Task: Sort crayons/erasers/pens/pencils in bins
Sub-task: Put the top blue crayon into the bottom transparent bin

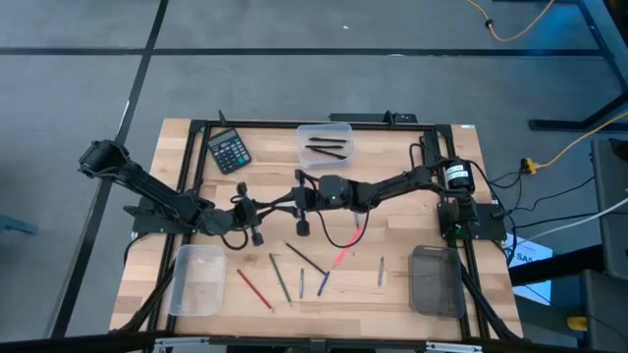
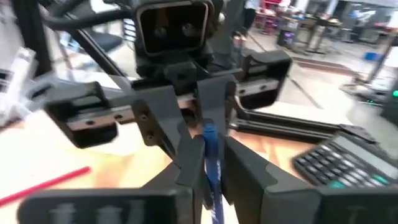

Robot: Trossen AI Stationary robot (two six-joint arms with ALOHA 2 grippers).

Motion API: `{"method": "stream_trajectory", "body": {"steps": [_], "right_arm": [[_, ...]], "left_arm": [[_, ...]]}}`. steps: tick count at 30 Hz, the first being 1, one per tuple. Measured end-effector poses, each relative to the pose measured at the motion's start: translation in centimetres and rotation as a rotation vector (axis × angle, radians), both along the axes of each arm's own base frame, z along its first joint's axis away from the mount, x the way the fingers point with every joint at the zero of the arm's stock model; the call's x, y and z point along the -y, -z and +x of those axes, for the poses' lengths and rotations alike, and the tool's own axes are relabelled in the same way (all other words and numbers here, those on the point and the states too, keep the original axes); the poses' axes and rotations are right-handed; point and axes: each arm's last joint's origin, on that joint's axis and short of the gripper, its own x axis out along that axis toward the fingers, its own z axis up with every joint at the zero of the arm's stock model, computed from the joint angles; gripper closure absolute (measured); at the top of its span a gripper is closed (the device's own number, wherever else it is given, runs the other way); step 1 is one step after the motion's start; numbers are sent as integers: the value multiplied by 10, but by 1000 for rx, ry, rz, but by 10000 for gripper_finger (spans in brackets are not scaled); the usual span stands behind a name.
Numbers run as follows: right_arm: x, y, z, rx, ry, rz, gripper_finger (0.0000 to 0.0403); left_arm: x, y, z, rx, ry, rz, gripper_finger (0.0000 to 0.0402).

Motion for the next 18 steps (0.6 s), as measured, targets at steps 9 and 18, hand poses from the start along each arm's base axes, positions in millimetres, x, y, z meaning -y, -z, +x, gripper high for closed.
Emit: {"method": "stream_trajectory", "body": {"steps": [9,18], "right_arm": [[6,-13,-5,-15,226,-61,273],[15,-51,-32,-147,440,-118,266]], "left_arm": [[-8,-3,2,13,-106,-6,393],[-3,-16,8,-261,-97,-218,393]]}}
